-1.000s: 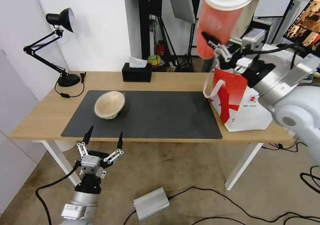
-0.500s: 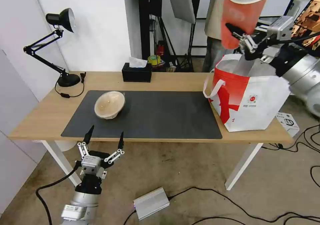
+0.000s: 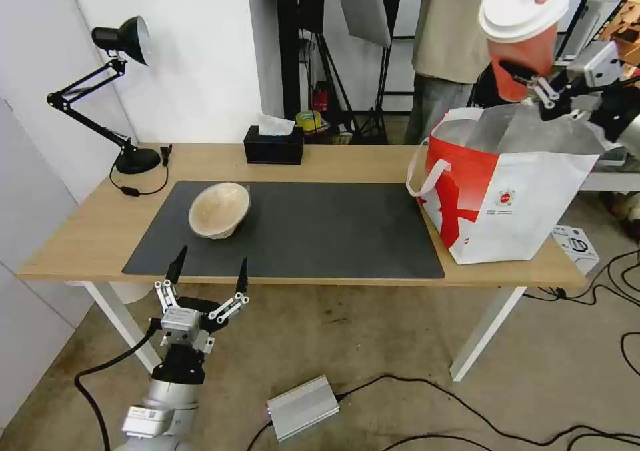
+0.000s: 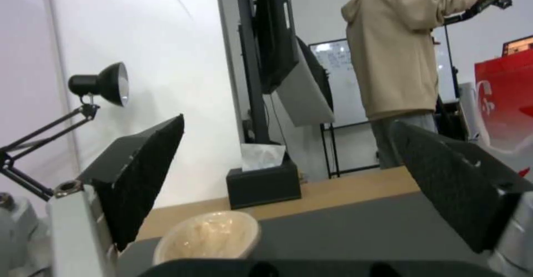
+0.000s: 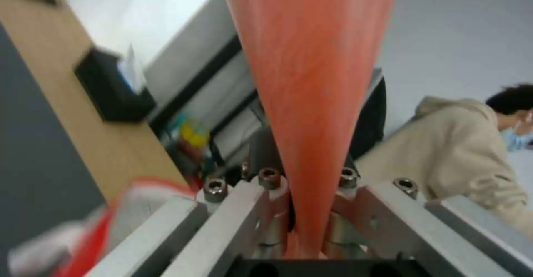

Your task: Pick up the trash from the table and place it into the takeout bag.

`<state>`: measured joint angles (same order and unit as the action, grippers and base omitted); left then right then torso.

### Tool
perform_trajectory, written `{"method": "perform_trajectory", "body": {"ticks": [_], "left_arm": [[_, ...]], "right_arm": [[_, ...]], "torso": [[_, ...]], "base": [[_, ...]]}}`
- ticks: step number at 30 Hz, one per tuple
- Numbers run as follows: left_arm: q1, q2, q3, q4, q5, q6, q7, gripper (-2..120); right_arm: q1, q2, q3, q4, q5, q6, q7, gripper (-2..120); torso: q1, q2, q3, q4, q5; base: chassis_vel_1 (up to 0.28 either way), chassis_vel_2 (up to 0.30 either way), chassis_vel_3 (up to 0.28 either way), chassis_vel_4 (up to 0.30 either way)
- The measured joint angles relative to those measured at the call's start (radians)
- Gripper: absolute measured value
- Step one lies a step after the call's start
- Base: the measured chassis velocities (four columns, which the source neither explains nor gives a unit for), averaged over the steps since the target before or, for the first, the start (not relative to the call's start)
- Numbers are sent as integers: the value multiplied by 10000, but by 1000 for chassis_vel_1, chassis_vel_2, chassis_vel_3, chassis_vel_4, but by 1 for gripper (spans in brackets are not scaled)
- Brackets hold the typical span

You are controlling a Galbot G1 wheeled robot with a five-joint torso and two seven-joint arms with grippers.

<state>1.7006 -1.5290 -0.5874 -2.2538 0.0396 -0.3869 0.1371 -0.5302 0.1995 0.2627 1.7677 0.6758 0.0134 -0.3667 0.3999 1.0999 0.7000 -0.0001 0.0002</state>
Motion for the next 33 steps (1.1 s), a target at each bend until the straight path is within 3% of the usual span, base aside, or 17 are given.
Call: {"method": "perform_trajectory", "body": {"ticks": [13,25,33], "left_arm": [[-88,-22,-131,-84,-390,-77,298,100],[-14,-8,-91,-105,-442,-188,328,100],[20,3,-77,-148,-449,-188,341,100]], "right_arm": [[266,-325,-220,-971,-1195,-28,-779,3],[760,79,-686,-1531,-1980,-406,-1191,3],[2198,780,-2184,-2077,-2411,-650,-1309,3]], "torso": [[0,0,0,1,-1],[1,0,0,1,-1],[2,0,1,1,-1]], "base": [[0,0,0,0],[0,0,0,0],[0,0,0,0]]}}
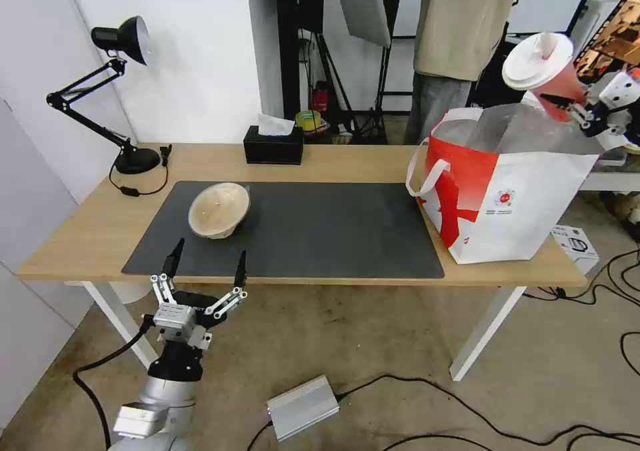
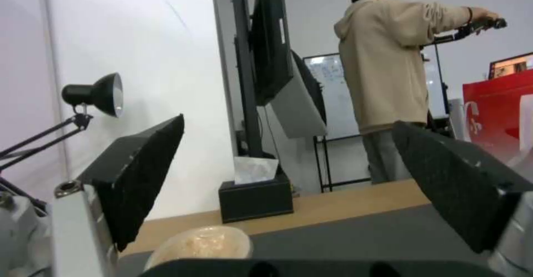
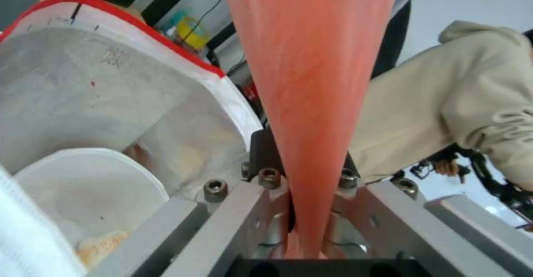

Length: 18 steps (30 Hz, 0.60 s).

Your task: Pick up the trash from the table and place it into the takeout bag.

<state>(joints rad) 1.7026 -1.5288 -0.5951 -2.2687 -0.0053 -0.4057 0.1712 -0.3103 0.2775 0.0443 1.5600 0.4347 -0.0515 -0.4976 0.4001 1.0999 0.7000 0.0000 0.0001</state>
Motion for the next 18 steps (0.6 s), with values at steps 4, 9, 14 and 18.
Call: {"method": "perform_trajectory", "body": {"ticks": [4,9,14,18], "left_arm": [[21,-18,8,-5,0,0,3,100],[13,-41,12,-3,-6,4,5,100],[-23,-58,-15,67,-47,34,5,100],[-48,-90,-18,146,-50,35,4,100]], "right_arm": [[1469,494,-1434,-570,-451,-59,-175,3],[2158,687,-2197,-927,-645,-59,-369,3],[2573,932,-2712,-1381,-904,26,-586,3],[2860,1137,-2889,-1714,-1191,149,-721,3]], "torso": [[0,0,0,3,-1],[0,0,0,3,-2],[0,1,1,-1,-1],[0,1,0,-1,-1]], "base": [[0,0,0,0],[0,0,0,0],[0,0,0,0],[0,0,0,0]]}}
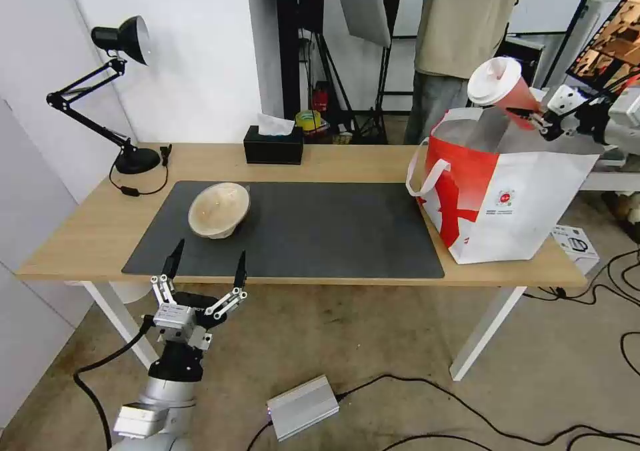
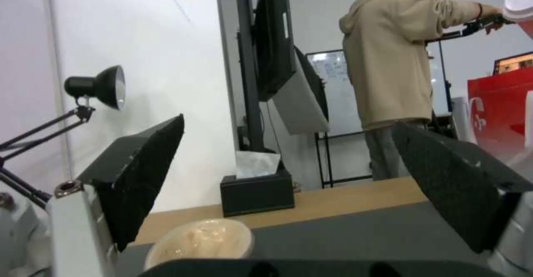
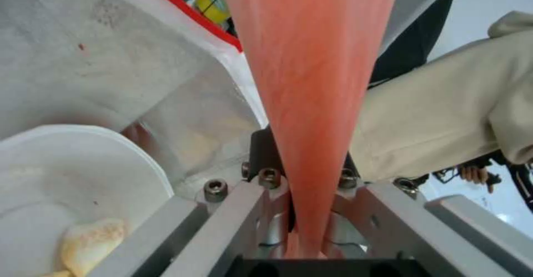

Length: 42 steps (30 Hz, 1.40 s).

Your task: Pick up the trash from the table and place it into the takeout bag.

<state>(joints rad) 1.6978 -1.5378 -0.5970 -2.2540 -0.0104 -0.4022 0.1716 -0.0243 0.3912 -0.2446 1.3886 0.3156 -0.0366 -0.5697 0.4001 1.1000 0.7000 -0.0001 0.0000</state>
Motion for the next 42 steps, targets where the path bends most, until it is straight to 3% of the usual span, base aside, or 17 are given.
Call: {"method": "perform_trajectory", "body": {"ticks": [20,42], "left_arm": [[-85,-145,4,274,46,-16,0,100],[-130,-132,-22,439,49,-36,0,100]], "right_arm": [[791,942,-627,-2224,-1075,818,-313,3],[922,1676,-667,-3415,-1714,1255,-294,3]], "torso": [[-2,0,0,1,1],[-1,0,0,1,0]], "base": [[0,0,0,0],[0,0,0,0]]}}
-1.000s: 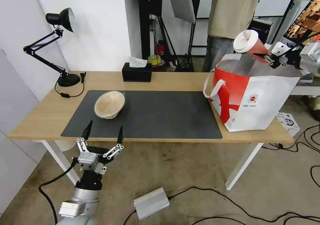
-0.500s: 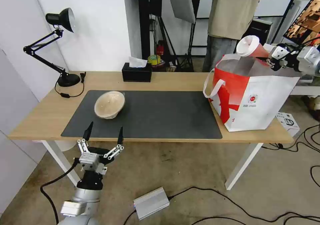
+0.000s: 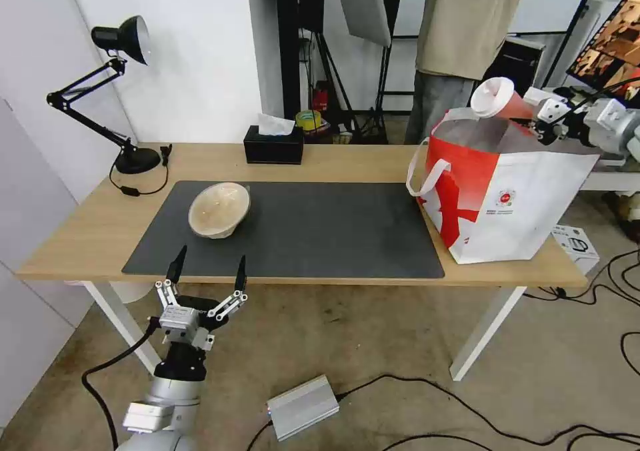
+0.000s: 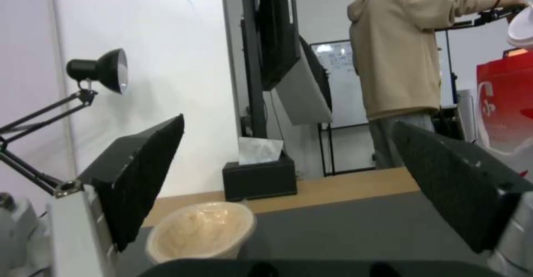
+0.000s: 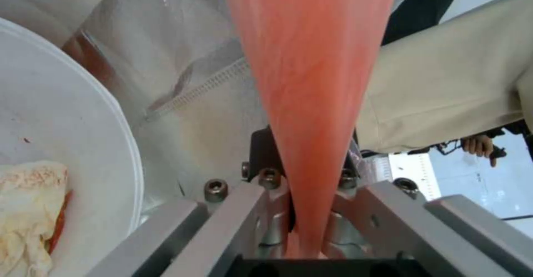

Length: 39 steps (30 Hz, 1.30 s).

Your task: Pick up the trash from the table and place it into the takeout bag.

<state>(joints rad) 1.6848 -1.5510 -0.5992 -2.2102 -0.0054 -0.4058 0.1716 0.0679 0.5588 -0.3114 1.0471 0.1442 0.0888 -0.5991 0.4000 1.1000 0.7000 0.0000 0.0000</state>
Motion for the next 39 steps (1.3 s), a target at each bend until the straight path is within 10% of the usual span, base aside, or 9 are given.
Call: {"method": "perform_trajectory", "body": {"ticks": [19,39], "left_arm": [[-43,21,35,79,-6,-3,241,100],[-120,36,25,119,-36,7,256,100]], "right_arm": [[65,234,-38,-543,-264,205,14,3],[0,279,-23,-563,-315,230,37,70]], "torso": [[0,0,0,0,0],[0,-1,0,0,0]], "base": [[0,0,0,0],[0,0,0,0]]}}
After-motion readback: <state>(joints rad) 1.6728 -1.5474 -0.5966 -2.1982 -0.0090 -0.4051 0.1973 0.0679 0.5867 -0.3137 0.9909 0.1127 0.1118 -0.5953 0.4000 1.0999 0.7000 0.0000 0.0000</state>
